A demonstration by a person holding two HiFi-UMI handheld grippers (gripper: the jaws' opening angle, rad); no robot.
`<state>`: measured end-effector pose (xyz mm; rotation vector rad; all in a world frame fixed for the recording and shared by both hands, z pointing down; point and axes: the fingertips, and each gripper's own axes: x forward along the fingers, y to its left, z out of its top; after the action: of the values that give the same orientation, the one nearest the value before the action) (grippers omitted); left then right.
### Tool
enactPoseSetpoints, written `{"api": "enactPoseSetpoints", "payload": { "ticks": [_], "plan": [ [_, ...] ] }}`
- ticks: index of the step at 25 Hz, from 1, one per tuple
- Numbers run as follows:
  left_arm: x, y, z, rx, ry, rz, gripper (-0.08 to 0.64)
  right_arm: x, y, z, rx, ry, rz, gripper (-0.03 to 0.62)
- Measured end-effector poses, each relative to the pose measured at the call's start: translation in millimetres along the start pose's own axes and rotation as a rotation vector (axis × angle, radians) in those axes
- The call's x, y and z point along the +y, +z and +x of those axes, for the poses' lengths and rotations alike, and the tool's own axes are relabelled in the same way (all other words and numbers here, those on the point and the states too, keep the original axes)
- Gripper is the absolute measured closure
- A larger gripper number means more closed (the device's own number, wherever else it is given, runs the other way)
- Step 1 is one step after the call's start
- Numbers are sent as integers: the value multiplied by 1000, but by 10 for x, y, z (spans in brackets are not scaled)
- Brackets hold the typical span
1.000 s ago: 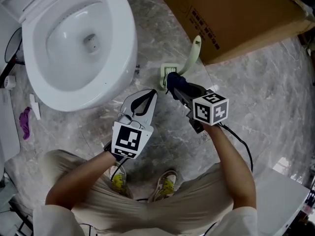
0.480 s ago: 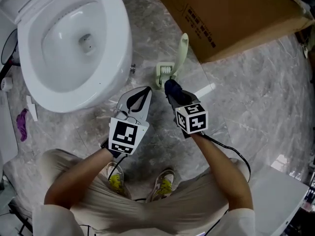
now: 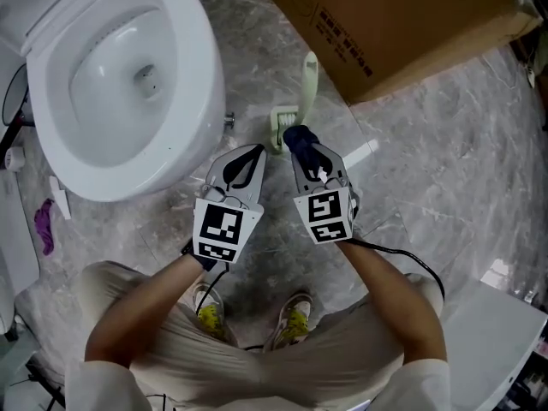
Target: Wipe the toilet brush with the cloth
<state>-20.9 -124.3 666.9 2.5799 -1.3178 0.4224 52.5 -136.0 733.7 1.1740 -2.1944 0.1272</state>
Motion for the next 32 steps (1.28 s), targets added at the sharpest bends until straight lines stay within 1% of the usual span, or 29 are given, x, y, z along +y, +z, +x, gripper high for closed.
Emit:
{"api": "enactPoseSetpoints", "payload": {
  "ticks": [1,6,11,15,19,23,27,32],
  "plan": [
    [-3,-10,-7,4,0,2,560,4,2,24,7,1,-7,491],
    [-39,-25,-30,6,1,16,560,-17,-168,163,67,16,60,491],
    [51,-57,-79,13,21,13,560,-6,-312,314,114,26,49,491],
    [46,19,-70,5,19,19,560,-9,-450,481,160,37,56,491],
    [0,69,-116,-3,-5,53,560,8,-589,610,203,55,29,489],
    [-132,-15,-165,31,-68,60,560,-54,-757,717,253,54,31,489],
    [-281,-22,-222,33,-118,75,560,-58,-876,839,290,61,0,488],
    [-266,-58,-200,49,-128,86,560,23,-889,934,300,85,-31,488]
  ]
}}
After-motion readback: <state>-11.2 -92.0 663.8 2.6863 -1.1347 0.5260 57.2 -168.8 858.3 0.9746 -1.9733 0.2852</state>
